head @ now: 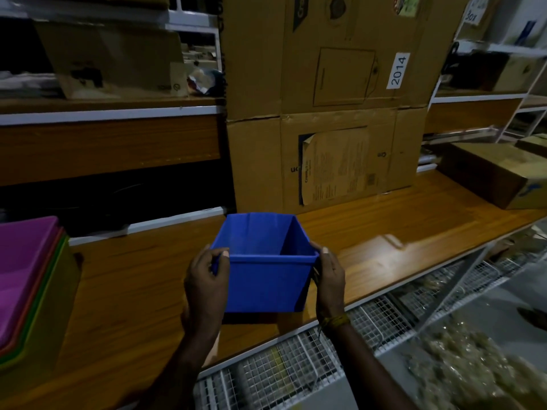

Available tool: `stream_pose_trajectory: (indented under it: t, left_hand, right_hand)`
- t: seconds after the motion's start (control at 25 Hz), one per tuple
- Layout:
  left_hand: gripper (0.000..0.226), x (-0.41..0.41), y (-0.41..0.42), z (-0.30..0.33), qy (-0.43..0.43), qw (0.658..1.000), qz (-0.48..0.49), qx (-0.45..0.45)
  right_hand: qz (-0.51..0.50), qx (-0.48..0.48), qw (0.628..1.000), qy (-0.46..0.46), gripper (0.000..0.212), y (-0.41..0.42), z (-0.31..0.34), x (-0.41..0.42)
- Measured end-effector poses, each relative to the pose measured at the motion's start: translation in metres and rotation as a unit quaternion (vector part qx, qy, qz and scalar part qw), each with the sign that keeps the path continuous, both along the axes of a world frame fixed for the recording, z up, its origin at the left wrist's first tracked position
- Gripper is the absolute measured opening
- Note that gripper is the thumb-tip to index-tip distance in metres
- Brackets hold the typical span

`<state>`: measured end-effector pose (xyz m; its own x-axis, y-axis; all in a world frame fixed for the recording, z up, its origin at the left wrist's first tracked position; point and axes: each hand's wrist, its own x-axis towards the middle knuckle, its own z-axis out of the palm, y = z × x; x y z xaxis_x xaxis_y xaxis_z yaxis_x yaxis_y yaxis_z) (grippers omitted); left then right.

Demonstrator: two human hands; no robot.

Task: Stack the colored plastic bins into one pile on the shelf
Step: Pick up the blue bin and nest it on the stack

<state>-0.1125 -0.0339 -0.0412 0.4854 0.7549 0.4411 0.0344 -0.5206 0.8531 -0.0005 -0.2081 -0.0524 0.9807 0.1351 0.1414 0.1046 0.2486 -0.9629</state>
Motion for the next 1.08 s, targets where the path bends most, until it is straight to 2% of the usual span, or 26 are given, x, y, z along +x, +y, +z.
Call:
stream_pose_trajectory:
  t: [0.2,0.28,0.48,0.6,0.72,0.8,0.92,1.08]
  left_hand:
    - [0.014,-0.012,0.022,-0.042,0.22,0.975,0.027,-0.01]
    - [0.019,-0.015,0.024,-0.052,0.269,0.962,0.031,0.014]
    - [0.027,-0.016,0.01,-0.06,0.277,0.959,0.031,0.061]
    - [0.033,-0.008,-0.019,-0.052,0.291,0.951,-0.047,0.095]
    - [0.05,-0.005,-0.044,-0.044,0.319,0.933,-0.108,0.126]
    - [0.041,-0.007,-0.044,-0.042,0.309,0.935,-0.107,0.137]
    - [0.019,-0.015,-0.034,-0.044,0.282,0.948,-0.088,0.114]
    - [0.032,-0.037,-0.01,-0.056,0.272,0.953,-0.086,0.099]
  right_hand:
    - [0.039,-0.068,0.995,0.054,0.029,0.015,-0.036,-0.01]
    - [0.041,-0.112,0.991,0.054,0.032,0.02,-0.053,-0.01]
    - [0.042,-0.163,0.985,0.033,0.036,0.028,-0.062,-0.005]
    - [0.088,-0.169,0.982,0.006,0.035,0.037,-0.06,-0.008]
    - [0.1,-0.219,0.969,-0.044,0.037,0.041,-0.068,-0.006]
    - [0.104,-0.246,0.961,-0.075,0.04,0.041,-0.069,-0.001]
    - [0.099,-0.355,0.917,-0.151,0.035,0.045,-0.066,0.01]
    - [0.07,-0.451,0.865,-0.209,0.026,0.054,-0.063,0.024]
